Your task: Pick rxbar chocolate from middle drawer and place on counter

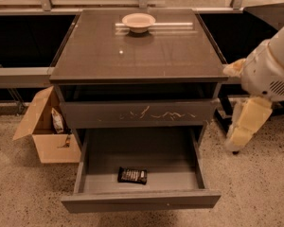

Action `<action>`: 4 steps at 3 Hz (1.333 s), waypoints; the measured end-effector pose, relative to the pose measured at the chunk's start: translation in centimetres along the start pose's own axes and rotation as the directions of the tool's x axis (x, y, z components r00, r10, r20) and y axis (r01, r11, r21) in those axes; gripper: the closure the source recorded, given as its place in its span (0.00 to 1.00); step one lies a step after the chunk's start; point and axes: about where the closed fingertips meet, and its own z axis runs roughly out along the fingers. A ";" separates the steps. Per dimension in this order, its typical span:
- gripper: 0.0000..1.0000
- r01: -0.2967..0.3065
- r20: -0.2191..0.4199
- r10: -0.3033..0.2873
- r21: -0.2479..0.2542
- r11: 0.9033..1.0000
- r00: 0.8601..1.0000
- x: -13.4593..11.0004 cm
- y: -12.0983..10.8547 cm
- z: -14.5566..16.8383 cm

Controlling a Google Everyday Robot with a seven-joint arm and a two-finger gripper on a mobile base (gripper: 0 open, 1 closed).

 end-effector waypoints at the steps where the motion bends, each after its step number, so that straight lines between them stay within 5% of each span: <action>1: 0.00 -0.012 0.142 0.026 -0.098 0.995 0.989 -0.7 2.0 6.9; 2: 0.00 -0.038 0.270 0.087 -0.182 0.983 0.959 -2.0 4.4 13.5; 3: 0.00 -0.051 0.345 0.149 -0.277 0.959 0.927 -3.6 6.4 19.8; 4: 0.00 -0.051 0.345 0.149 -0.278 0.959 0.927 -3.6 6.4 19.8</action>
Offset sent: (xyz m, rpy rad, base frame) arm -0.0127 0.1085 -0.1938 0.5006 0.1700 0.0411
